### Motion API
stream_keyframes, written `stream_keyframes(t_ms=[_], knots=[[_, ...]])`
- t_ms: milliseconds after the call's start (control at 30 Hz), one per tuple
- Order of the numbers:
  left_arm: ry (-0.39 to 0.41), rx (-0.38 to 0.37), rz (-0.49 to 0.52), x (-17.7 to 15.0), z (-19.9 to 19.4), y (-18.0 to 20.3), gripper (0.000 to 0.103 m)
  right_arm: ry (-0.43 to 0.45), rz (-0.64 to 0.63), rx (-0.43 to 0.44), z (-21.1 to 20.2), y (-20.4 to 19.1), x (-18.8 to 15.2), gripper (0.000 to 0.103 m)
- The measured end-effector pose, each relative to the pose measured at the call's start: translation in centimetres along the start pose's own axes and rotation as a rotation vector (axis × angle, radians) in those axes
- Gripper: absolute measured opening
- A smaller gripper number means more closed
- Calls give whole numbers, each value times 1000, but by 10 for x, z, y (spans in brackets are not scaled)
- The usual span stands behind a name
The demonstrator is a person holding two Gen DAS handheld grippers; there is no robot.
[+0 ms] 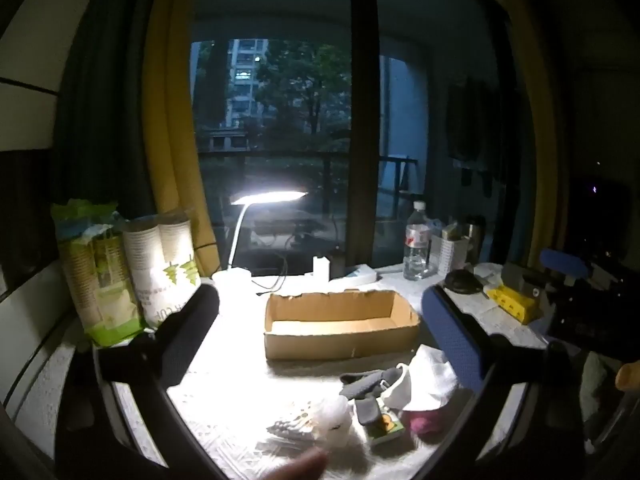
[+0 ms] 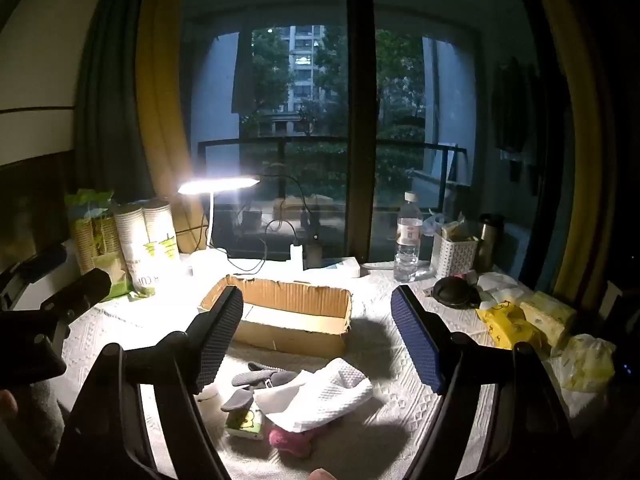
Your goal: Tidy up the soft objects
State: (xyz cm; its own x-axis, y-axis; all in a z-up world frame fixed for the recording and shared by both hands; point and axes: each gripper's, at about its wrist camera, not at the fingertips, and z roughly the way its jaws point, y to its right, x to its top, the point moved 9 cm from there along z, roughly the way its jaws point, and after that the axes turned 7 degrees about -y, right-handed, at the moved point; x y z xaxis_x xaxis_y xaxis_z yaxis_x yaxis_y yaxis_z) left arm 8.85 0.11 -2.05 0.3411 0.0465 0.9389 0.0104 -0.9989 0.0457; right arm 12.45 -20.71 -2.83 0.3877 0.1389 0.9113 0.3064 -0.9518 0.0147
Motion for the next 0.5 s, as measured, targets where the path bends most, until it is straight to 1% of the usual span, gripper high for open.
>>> stream_keyframes(t_ms=[67,100,167,200,233,333,500], knots=[[-12,-10,-14,-1,2,-1,102,6,-5,-3,0,0,1,80],[-3,-12,-36,0,0,-6,102,5,-4,-3,0,0,1,80],[-6,1,-38,0,-1,-10,102,6,-5,-2,0,0,2,80],[-14,-3,-59,-1,2,-17,102,5,-5,-3,0,-1,3,80],[-23,7,-48,-6,5,-13,102,5,-5,-3,0,-1,3,80],[-13,10,-45,-11,6,-18,102,7,-1,0,0,0,4,80],[-9,0,-46,-6,-3,-9,102,6,-2,0,0,0,4,80]])
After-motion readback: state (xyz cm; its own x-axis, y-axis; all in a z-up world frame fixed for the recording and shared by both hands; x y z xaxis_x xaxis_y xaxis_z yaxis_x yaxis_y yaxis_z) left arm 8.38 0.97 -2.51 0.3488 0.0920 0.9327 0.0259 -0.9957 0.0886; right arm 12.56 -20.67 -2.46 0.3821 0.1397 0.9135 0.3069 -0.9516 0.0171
